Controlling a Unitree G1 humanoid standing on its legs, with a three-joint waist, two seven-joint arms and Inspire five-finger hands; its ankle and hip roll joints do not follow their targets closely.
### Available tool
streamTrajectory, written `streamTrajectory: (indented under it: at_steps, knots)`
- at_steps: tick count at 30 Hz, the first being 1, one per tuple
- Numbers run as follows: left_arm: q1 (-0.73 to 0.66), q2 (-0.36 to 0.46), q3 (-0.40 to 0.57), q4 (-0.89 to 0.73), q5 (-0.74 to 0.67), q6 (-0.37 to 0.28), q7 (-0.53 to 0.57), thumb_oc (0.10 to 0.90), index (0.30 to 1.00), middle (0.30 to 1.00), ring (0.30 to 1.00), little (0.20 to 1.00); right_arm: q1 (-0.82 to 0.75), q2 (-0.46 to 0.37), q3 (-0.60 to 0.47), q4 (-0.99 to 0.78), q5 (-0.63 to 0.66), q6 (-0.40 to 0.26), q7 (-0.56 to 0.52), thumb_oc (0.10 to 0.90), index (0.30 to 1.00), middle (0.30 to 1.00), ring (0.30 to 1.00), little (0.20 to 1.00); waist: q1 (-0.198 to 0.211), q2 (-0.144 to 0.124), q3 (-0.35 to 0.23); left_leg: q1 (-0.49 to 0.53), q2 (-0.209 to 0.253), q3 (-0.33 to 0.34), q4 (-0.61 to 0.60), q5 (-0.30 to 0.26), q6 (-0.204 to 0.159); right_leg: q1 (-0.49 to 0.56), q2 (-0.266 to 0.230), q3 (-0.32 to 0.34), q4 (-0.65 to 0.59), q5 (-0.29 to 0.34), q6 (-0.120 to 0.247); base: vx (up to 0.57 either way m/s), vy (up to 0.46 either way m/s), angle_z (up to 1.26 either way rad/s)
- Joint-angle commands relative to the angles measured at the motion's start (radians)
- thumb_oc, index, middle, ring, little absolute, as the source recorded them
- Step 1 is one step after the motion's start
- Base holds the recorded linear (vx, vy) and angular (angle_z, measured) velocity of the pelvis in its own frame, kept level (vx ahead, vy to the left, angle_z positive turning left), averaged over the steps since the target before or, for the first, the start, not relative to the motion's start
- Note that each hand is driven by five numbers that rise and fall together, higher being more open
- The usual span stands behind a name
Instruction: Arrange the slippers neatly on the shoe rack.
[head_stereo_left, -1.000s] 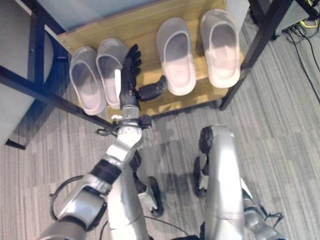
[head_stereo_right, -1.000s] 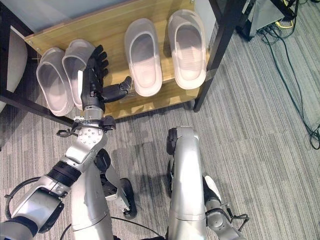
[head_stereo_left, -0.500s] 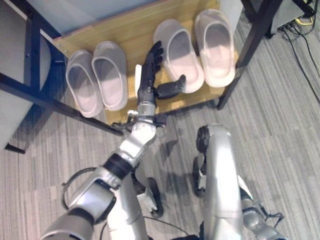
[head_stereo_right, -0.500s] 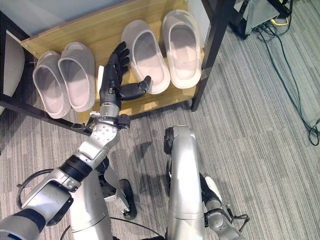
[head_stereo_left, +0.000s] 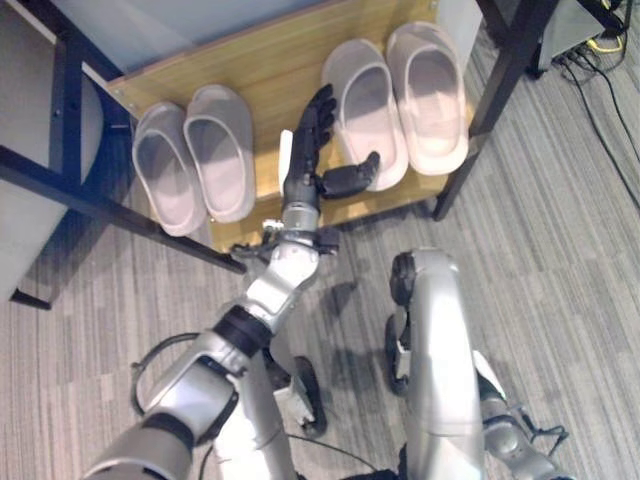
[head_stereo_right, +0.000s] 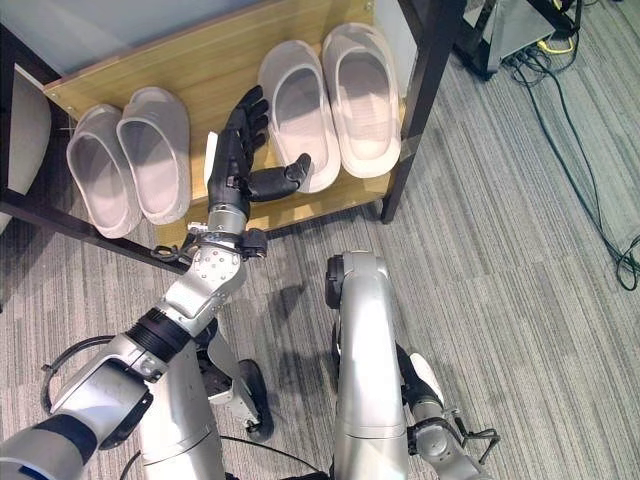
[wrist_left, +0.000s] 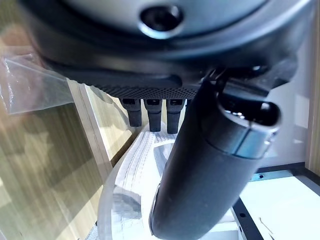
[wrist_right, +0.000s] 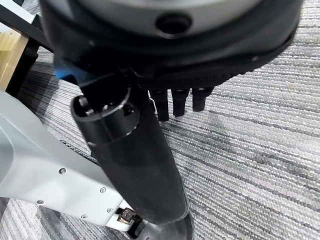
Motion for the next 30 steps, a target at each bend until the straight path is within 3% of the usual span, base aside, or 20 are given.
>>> streamTrajectory:
  at_steps: [1,17,24,30]
  knots:
    - [-0.146,0.07,0.036,-0.052,0.025,-0.079,0.001,0.8,0.9,0.9,0.9,0.9,-0.036,-0.022,-0.001,-0.048,0.021,-0.035,-0.007,0.8,0.9,0.9,0.9,0.9,0.034,-0.025,-0.037,-0.112,-0.012,-0.07,-0.117,0.109,-0.046,0.131,-0.012,0.205,-0.001,-0.129,0.066,0.0,0.0,0.0]
    - [-0.02,0.231,0.152,-0.388,-0.028,-0.181,0.008,0.8,0.9,0.9,0.9,0.9,0.001,-0.001,-0.019,-0.054,-0.009,-0.022,-0.004,0.8,0.9,0.9,0.9,0.9,0.075,-0.004,-0.037,-0.112,-0.003,-0.076,-0.107,0.107,-0.046,0.131,-0.016,0.187,0.008,-0.12,0.056,0.0,-0.001,0.0]
    - [0.106,0.206,0.176,-0.57,-0.04,-0.207,-0.037,0.8,0.9,0.9,0.9,0.9,0.005,0.01,-0.034,-0.061,-0.029,-0.013,-0.006,0.8,0.9,0.9,0.9,0.9,0.094,0.008,-0.037,-0.112,-0.006,-0.075,-0.107,0.104,-0.045,0.131,-0.01,0.18,0.006,-0.113,0.057,0.0,0.0,0.0]
    - [0.216,0.178,0.169,-0.729,-0.04,-0.203,-0.107,0.8,0.9,0.9,0.9,0.9,-0.025,0.015,-0.045,-0.07,-0.043,-0.004,-0.007,0.8,0.9,0.9,0.9,0.9,0.115,0.001,-0.037,-0.112,-0.018,-0.072,-0.122,0.108,-0.042,0.131,0.001,0.182,-0.007,-0.094,0.048,0.0,0.0,0.0]
